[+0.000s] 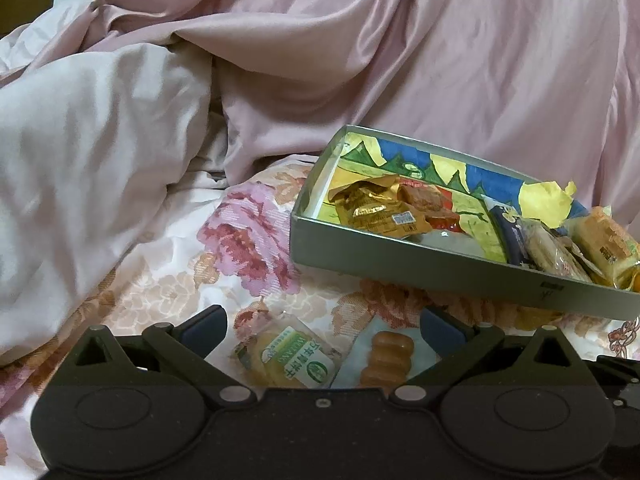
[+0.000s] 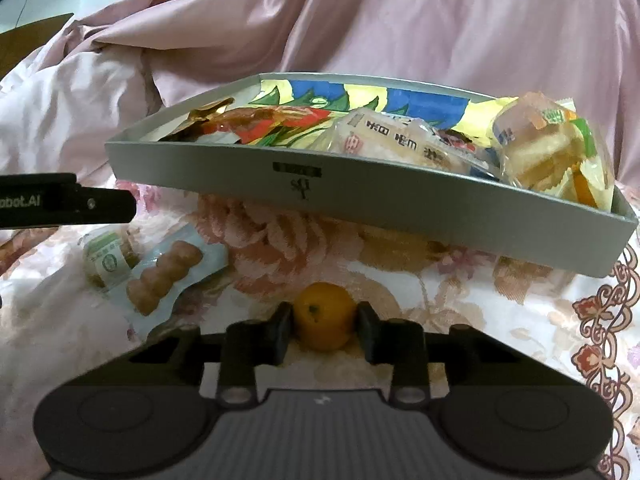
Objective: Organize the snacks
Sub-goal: 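Open both tools to drop the gold packet and orange into the tray, then lift both open tools away and move toward the biscuit and sausage packets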
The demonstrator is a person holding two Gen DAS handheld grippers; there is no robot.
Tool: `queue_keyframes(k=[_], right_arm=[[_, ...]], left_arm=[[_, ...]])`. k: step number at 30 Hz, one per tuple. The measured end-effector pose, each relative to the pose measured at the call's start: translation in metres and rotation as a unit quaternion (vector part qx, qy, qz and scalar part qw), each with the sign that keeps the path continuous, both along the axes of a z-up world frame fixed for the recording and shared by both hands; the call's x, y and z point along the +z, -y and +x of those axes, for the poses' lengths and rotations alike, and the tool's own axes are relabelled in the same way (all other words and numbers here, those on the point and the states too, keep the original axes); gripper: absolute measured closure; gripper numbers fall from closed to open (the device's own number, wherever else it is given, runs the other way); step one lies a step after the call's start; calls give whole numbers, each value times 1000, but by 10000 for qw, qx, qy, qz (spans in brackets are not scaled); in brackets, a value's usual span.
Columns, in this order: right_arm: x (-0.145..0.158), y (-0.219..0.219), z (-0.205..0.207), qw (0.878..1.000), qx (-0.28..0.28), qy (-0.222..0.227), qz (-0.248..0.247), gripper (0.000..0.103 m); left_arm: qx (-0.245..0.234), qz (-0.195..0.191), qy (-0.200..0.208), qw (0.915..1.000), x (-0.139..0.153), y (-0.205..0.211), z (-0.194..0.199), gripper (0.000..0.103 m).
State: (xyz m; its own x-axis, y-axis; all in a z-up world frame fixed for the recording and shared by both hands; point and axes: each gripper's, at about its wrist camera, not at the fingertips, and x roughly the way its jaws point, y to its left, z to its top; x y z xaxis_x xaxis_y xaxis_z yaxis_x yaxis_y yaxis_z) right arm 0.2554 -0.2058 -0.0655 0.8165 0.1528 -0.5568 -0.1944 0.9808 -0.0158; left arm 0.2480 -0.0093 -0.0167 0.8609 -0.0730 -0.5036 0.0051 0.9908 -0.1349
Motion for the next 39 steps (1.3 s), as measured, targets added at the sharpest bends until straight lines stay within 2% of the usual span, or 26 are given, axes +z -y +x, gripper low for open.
queue_keyframes(k=[4,11,16,22,25,28,30,34,39], right_arm=[[8,-2,-9,9999,111,98,-1,65],[49,-18,-34,9942,498,952,-72,65],[76,-28,-20,9887,486,1411,-145,65],[85,-29,23,9927,290,1166,-90,64],[79,-31,30,9945,252,1016,-88,64],[77,-33,24,9939,259,1068,-122,59],[77,-34,20,9937,264,1084,-123,49],[83,-32,9,9933,259,1124,-41,43],[95,-25,-19,9913,238,1288,156,22]], left_arm=[[53,-7,27,10000,4,-5,-5,1],[270,-55,50,9996,12,-22,-13,1],[365,-114,-22,9993,12,-33,-13,1],[410,-204,-51,9989,12,-42,-15,1],[430,-193,-87,9988,12,-43,-17,1],[452,-189,-102,9987,13,-44,-21,1],[461,-172,-109,9987,15,-45,-26,1],[477,-175,-107,9986,20,-47,-37,1],[503,-248,-77,9984,28,-54,-60,1]])
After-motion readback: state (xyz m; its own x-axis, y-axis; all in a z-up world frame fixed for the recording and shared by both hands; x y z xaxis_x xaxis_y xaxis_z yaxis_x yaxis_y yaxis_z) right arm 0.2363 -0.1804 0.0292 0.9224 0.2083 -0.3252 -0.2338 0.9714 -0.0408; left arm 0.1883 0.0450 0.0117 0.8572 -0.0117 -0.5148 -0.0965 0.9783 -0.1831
